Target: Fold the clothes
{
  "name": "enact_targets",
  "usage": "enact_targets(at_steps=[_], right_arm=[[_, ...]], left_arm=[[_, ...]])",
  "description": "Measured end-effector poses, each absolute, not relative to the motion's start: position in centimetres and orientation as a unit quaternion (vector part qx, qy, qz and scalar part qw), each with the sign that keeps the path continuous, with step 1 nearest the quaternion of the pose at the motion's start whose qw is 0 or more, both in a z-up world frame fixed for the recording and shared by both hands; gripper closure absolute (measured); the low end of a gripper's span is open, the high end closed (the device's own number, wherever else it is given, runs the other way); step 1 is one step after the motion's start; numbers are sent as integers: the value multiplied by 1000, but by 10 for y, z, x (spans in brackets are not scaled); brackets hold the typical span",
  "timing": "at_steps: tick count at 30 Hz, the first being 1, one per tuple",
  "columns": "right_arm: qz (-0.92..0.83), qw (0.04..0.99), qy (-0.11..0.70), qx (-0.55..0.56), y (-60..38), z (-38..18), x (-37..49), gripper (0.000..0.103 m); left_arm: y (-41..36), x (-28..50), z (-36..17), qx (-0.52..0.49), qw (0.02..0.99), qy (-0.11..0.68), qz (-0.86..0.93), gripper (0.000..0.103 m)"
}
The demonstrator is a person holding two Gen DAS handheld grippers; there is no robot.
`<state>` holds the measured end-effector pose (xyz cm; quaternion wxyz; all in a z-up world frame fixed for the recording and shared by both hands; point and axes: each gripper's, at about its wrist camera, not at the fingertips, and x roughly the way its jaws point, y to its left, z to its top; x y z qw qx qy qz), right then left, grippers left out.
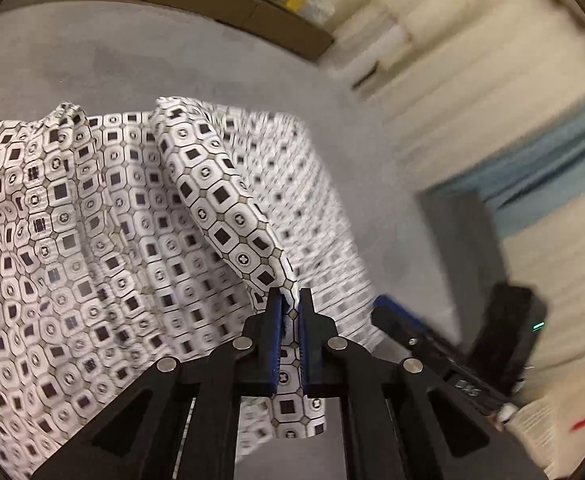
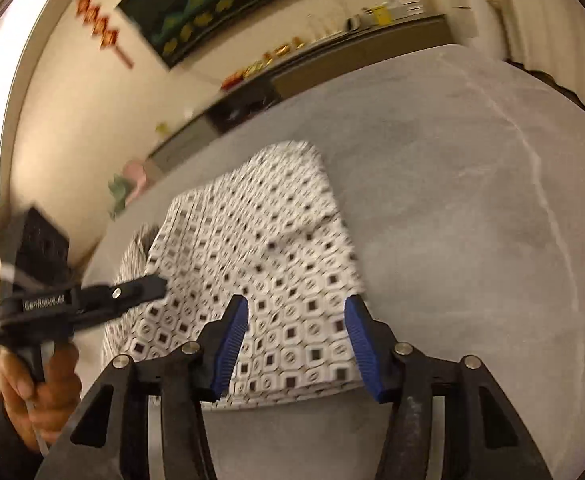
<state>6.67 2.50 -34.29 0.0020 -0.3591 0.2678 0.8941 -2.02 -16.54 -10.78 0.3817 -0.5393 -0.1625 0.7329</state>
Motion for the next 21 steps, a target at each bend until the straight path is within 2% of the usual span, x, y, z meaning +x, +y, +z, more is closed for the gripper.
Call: enact_targets(at_steps=[2, 5, 7, 10, 12, 15, 16, 18, 19, 20, 21], right_arm=[[896, 12, 262, -359, 31, -339, 65, 49], [898, -3, 242, -368, 24, -334, 59, 48], [905, -7, 206, -372, 11, -323, 54, 43], [915, -3, 158, -371, -3, -299, 44, 43], [916, 9, 153, -370, 4, -285, 35, 41], [911, 23, 163, -377, 10, -271, 34, 40], [910, 21, 162, -381, 6, -265, 32, 40], [909, 16, 149, -390, -1, -254, 32, 40], [908, 14, 136, -395, -4, -248, 34, 41], [908, 34, 118, -400, 0, -242, 38, 46], [908, 57, 99, -404, 4, -236, 43, 84]], left_arm=[[-175, -22, -122, -560, 358, -198, 720, 98], [-190, -21, -151, -593, 312, -212, 712, 98], [-196, -21, -158, -594, 314, -235, 702, 98], [-197, -19, -160, -592, 315, -244, 701, 97], [-192, -14, -152, -581, 311, -208, 722, 75], [-186, 4, -129, -551, 312, -123, 765, 60], [-183, 9, -124, -543, 313, -98, 773, 59], [-176, 14, -126, -540, 311, -64, 780, 62], [-173, 15, -127, -538, 307, -51, 783, 74], [-170, 13, -129, -545, 306, -53, 779, 97], [-171, 10, -130, -551, 311, -76, 771, 98]])
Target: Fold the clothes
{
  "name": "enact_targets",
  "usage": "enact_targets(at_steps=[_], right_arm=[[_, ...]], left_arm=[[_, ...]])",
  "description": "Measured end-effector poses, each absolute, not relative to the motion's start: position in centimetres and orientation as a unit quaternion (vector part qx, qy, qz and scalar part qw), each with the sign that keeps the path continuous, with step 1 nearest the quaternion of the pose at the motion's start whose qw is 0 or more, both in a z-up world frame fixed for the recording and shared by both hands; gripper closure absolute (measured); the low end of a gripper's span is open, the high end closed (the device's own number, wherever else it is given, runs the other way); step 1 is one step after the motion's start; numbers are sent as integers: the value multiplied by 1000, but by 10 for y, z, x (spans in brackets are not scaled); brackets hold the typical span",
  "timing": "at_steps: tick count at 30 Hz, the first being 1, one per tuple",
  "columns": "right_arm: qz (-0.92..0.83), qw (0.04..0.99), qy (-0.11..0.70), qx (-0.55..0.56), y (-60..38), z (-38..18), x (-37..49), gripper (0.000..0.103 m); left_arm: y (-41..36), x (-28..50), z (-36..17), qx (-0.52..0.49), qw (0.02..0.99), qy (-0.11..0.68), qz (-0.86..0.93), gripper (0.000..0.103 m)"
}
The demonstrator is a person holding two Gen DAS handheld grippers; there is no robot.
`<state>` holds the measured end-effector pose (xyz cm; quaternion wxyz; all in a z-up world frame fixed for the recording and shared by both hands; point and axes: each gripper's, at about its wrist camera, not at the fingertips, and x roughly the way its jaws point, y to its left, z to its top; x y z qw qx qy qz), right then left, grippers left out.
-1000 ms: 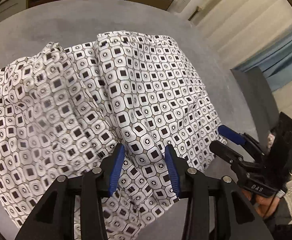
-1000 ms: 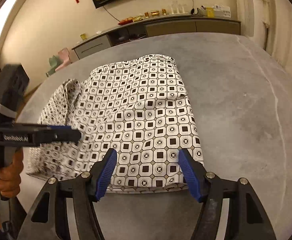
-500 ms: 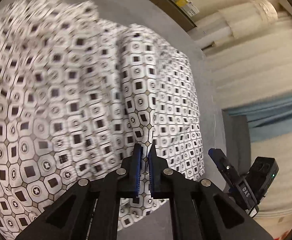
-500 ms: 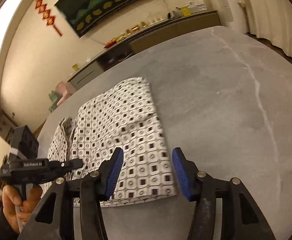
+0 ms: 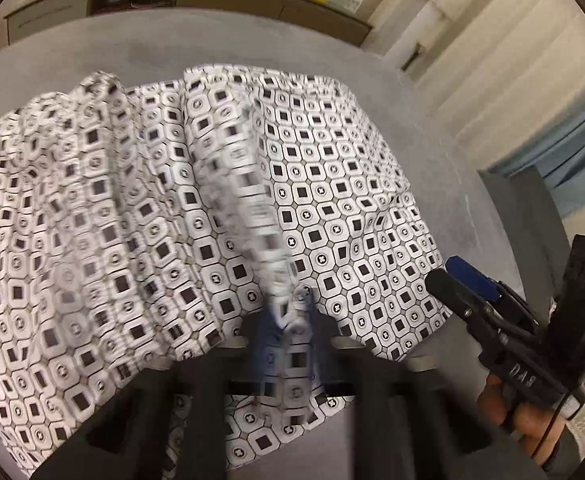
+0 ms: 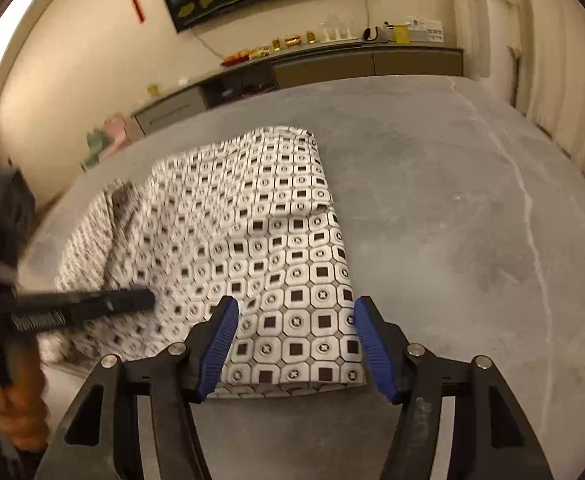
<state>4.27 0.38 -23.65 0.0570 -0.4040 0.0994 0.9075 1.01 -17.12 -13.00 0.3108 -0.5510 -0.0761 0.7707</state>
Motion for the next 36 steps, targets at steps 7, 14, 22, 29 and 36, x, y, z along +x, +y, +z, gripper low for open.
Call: enact_targets(at_steps=[7, 14, 22, 29, 36], right_arm=[[900, 97, 164, -391, 54, -220, 68, 101], [898, 43, 163, -405, 38, -212, 86, 30], [916, 39, 148, -370, 42, -171, 125, 98], [959, -102, 45, -260, -78, -72, 147, 99], [915, -240, -88, -313, -261, -115, 135, 99]], left_arm=[[-212, -7, -153, -594, 334, -239, 692, 99], [-203, 15, -138, -579, 310, -105, 747, 79], [-240, 27, -72, -526, 323, -58, 785, 53], [-269, -15, -42, -497, 289, -156, 803, 52], [-370, -25, -81, -493, 225, -238, 806, 47]])
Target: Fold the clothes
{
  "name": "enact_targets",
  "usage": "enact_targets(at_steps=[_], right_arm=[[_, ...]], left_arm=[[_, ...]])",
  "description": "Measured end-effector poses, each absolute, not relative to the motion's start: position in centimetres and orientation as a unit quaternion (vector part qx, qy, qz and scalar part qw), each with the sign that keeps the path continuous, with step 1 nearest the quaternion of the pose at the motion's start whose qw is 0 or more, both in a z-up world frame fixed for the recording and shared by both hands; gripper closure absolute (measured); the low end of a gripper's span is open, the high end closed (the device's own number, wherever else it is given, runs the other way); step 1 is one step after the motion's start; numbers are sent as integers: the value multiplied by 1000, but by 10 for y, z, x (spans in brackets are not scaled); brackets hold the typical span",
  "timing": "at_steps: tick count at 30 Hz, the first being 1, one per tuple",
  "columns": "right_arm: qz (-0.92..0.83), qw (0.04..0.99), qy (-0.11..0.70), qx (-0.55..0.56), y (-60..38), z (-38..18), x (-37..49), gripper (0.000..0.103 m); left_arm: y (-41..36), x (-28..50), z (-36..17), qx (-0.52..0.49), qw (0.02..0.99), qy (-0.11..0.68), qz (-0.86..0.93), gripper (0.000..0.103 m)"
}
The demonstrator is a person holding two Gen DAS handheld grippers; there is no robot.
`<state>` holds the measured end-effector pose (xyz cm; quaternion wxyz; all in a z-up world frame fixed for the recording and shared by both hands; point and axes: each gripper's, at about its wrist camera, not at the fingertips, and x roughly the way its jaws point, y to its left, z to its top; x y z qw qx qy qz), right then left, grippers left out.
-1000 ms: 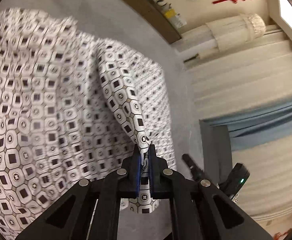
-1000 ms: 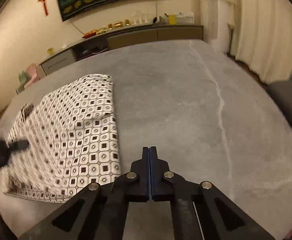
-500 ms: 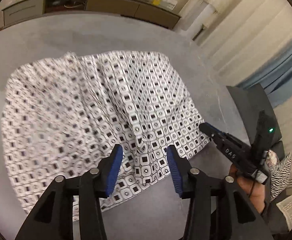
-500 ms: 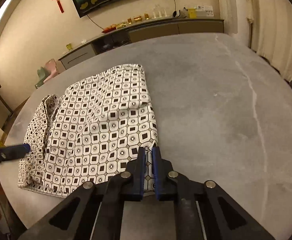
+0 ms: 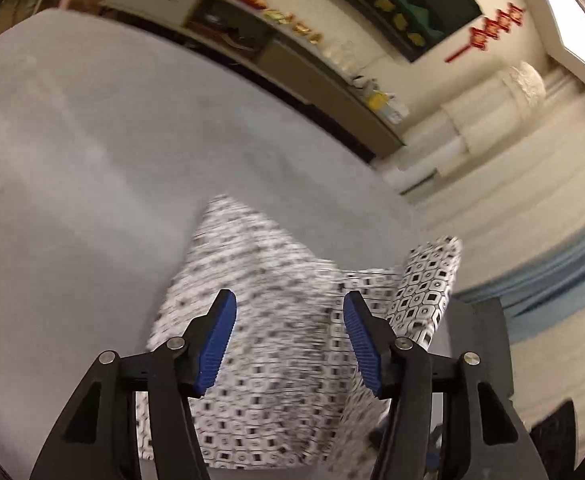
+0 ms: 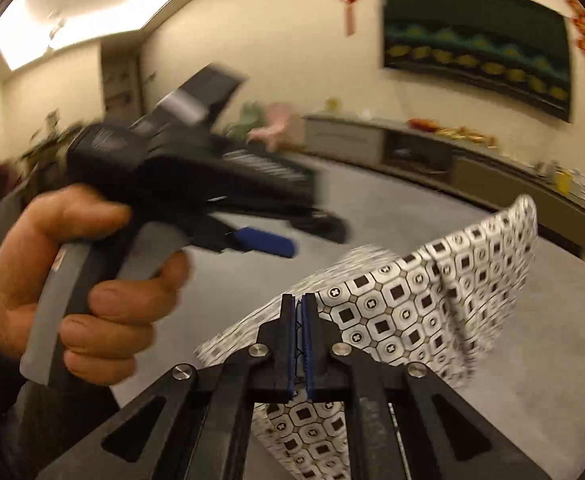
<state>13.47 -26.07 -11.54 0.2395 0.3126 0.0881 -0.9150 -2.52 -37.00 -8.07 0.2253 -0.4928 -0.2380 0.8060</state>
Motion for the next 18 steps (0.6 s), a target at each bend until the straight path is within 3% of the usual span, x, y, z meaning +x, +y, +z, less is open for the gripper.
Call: enact_targets(at_steps=[5, 9, 11, 15, 18], right_arm=[[-880, 222, 150, 393, -281, -171, 134, 99], [-871, 192, 163, 421, -225, -164, 138, 99], [-878, 138, 168, 426, -180, -157, 139, 99], [-891, 51, 186, 412, -113, -146, 166, 98], [-903, 34, 189, 385, -95, -133, 199, 94]], left_arm=[[-417, -16, -134, -520, 190, -246, 795, 47], [-418, -1, -149, -526, 219, -259, 780, 48], [-394, 8, -156, -537, 266, -261, 757, 48], [-308, 39, -153, -551, 399, -169, 713, 51], [-299, 29, -134, -505, 393, -147, 754, 51]])
